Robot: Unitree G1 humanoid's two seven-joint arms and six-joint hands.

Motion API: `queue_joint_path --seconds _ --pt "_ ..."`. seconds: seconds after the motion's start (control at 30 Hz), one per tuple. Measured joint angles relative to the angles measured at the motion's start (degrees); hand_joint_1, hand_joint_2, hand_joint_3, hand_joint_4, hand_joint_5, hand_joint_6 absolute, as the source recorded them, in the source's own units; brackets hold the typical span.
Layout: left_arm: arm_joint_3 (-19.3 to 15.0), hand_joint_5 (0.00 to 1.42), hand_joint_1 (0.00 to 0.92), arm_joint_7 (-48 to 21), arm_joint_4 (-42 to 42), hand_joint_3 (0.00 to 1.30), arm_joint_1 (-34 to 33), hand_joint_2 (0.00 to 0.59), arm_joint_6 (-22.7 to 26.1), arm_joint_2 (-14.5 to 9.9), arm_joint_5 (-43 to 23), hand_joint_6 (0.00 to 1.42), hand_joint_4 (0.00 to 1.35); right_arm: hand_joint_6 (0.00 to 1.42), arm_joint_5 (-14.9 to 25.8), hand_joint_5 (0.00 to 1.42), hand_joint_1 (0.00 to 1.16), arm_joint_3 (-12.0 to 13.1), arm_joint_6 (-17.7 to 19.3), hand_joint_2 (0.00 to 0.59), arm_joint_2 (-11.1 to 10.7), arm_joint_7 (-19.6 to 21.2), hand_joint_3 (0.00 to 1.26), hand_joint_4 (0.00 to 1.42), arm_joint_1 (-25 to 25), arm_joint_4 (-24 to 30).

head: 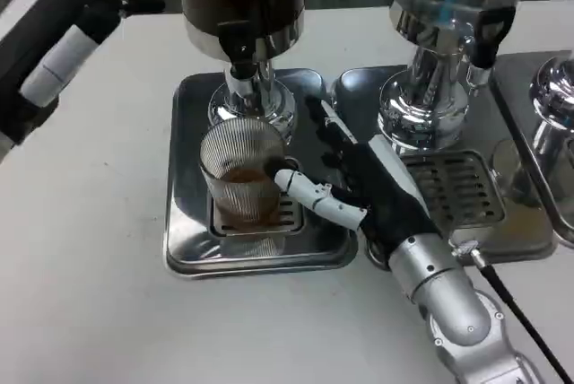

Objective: Grasp the cup under the faucet to collect the drink, then remove the cup.

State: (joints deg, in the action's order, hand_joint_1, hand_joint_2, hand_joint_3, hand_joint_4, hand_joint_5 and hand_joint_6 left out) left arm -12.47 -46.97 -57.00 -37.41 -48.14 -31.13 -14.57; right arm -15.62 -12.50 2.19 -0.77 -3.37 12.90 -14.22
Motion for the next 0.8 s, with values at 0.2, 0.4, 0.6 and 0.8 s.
queue_joint_path --seconds 0.2,0.4,0.6,0.8 --pt "-3.39 0.16 0.000 0.01 2.08 0.34 2.51 0.089 1.26 -0.63 -2.12 0.22 0.19 0.03 0.23 0.00 0.48 -0.08 1.26 0.213 -0.06 -0.23 0.00 0.00 0.70 -1.73" --pt "-6.55 0.18 0.000 -0.01 4.54 0.37 6.11 0.089 3.28 -2.16 -4.67 0.23 0.21 0.00 0.24 0.00 0.48 -0.90 1.49 0.203 -0.64 -1.91 0.00 0.00 2.68 -3.79" --pt "-9.17 0.18 0.000 0.03 5.90 0.37 10.49 0.090 5.59 -2.93 -5.77 0.23 0.21 0.00 0.26 0.00 0.47 -1.72 2.00 0.204 -1.80 -3.92 0.00 0.00 4.40 -6.17" --pt "-10.90 0.18 0.000 0.31 6.49 0.37 12.18 0.096 6.85 -3.98 -6.24 0.23 0.22 0.00 0.28 0.00 0.43 -2.11 3.06 0.200 -2.08 -4.96 0.00 0.00 5.42 -8.16"
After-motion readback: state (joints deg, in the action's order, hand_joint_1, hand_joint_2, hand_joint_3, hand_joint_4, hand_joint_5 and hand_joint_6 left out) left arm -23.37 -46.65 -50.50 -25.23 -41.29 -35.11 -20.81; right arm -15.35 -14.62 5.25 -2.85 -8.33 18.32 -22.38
